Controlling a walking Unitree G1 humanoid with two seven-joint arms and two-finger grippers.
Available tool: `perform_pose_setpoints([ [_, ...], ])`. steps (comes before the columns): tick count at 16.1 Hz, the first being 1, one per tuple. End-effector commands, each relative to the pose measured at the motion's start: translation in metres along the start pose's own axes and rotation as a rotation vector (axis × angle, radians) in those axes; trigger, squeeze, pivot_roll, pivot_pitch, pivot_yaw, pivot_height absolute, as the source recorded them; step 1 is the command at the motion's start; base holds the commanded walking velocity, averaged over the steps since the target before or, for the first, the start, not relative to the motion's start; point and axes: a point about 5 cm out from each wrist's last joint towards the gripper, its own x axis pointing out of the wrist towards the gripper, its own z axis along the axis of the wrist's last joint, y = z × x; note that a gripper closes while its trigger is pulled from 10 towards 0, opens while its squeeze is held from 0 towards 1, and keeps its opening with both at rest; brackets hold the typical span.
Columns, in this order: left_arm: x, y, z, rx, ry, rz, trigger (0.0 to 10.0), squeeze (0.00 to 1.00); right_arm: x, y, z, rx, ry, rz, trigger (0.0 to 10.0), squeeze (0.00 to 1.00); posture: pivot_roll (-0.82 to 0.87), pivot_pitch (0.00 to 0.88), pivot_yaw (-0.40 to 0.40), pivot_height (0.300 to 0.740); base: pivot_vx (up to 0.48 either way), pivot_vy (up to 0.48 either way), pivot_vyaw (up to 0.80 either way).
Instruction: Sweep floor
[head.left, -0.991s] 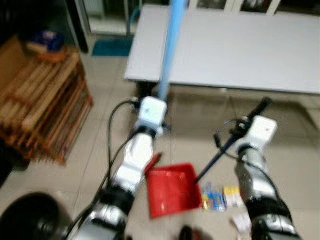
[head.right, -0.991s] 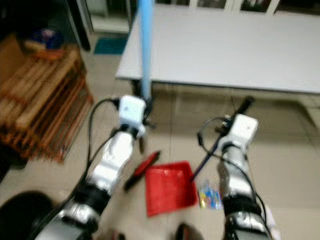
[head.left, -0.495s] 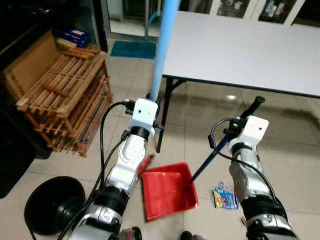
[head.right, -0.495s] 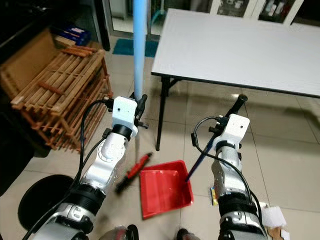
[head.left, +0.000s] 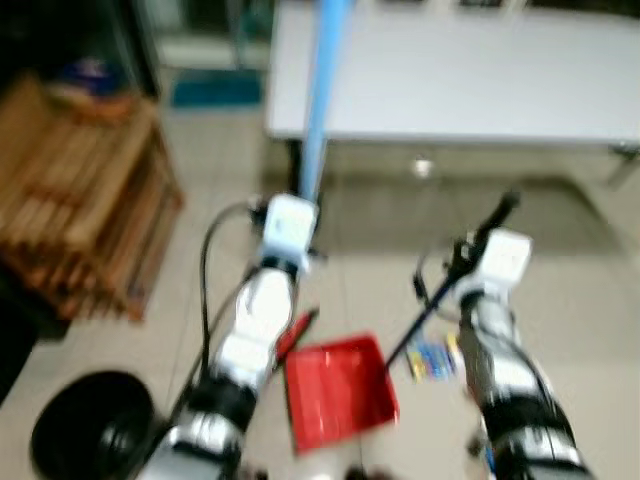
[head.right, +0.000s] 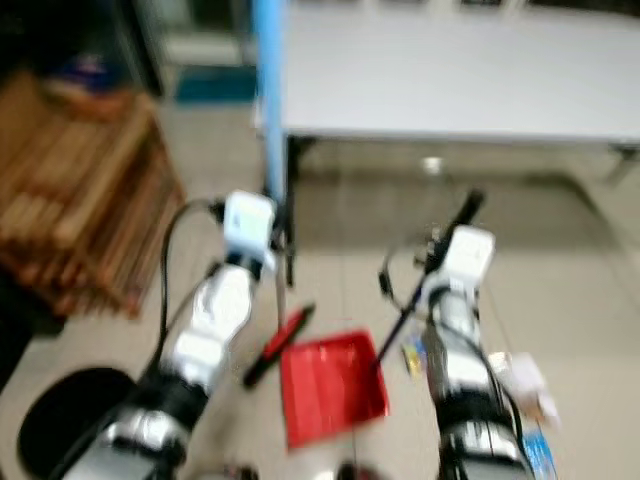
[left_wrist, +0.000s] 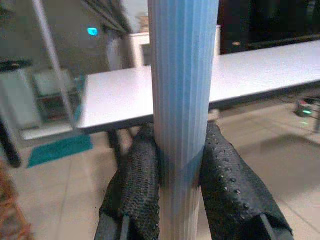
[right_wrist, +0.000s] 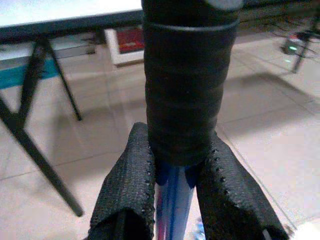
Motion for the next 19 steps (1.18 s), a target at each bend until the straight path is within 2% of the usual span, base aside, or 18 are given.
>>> perform_pose_setpoints([
  [1,0.0037,-0.0068,0.0120,-0.004,-0.062,-0.022,10.0,0.00,0.0021,-0.0048,0.0083,0.005,-0.029,-0.018,10.0,0.00,0.03,0.172,-0.045,0.740,0.000,0.000,-0.78],
  [9,0.0032,-0.0123,0.0117,-0.018,-0.062,-0.039,10.0,0.00,0.0007,-0.0048,0.0082,0.004,-0.033,-0.008,10.0,0.00,0.01,0.153,-0.046,0.740,0.000,0.000,-0.78],
  [19,0.0054,-0.0049,0.0086,0.008,-0.046,-0.025,10.0,0.00,0.0015,-0.0027,0.0072,0.008,-0.033,-0.001,10.0,0.00,0.01,0.111,-0.038,0.740,0.000,0.000,-0.78],
])
